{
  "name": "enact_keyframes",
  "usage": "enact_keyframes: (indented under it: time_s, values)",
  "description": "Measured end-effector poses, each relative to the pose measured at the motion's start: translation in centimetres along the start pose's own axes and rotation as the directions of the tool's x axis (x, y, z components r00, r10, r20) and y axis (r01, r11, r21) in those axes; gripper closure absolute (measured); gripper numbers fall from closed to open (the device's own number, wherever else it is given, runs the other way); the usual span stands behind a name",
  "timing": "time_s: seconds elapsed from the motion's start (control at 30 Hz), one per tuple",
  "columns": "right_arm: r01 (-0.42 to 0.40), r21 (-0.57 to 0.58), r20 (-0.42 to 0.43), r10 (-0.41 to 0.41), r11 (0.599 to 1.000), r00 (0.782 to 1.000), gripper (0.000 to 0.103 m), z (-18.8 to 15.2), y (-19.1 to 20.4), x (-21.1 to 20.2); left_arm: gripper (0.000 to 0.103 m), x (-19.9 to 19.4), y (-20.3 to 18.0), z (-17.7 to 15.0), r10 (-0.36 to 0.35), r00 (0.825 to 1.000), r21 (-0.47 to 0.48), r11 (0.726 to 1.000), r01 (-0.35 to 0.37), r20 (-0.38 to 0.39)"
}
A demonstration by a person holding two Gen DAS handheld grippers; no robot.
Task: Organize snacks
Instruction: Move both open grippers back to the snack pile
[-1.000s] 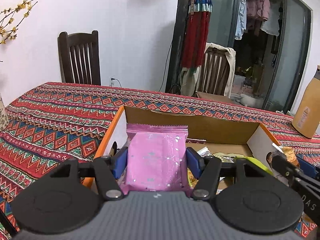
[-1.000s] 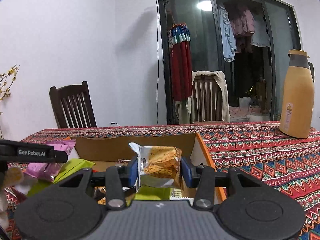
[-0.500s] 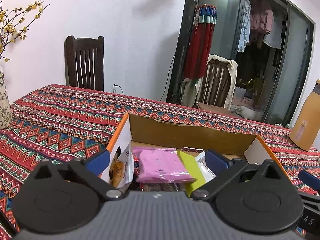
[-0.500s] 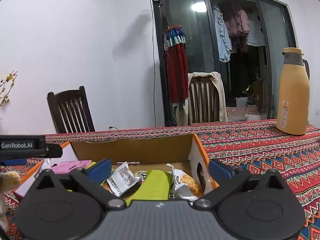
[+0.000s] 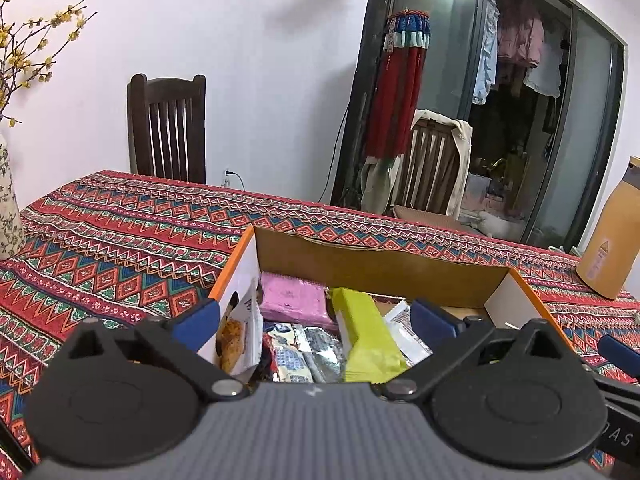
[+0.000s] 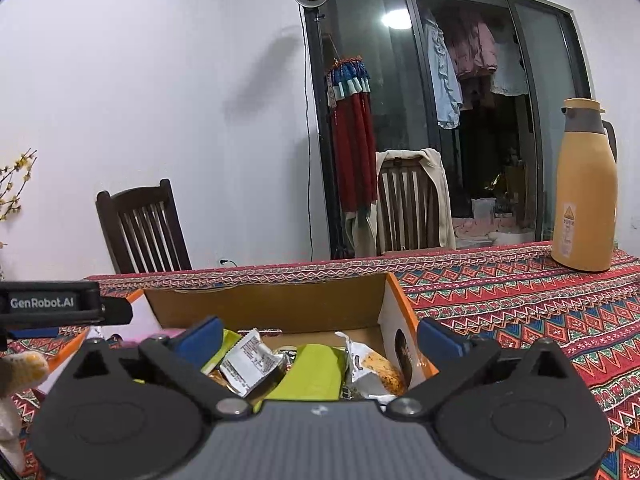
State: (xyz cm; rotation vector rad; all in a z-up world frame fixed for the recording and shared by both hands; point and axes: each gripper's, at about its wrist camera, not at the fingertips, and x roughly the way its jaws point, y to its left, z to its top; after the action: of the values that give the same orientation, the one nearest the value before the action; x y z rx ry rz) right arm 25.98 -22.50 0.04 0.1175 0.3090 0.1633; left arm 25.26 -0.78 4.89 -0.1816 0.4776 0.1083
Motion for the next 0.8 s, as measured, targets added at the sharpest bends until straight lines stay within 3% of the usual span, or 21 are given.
enact_keyframes:
  time_s: [0.37,0.6,0.8]
  values:
    - [-0.007,-0.001,0.018,0.007,1.000,1.000,0.000,0.4,0.0,-0.5,0.000,-1.2,0.0,0.5,-0.002,1.000,-0.007,1.000,0.002,0.017]
    - [-0.022,0.002,0.071,0.022,1.000,0.997,0.000,2.2,0.1,-3.2,0.000,-4.8,-0.2,1.5,-0.027,0.998,-0.003,1.000,0.027,0.064]
    - [-0.033,-0.007,0.057,0.033,0.999,0.998,0.000,2.5,0.2,-6.2,0.000,-7.8,1.2,1.1,-0.037,0.997,0.008,0.999,0.037,0.064]
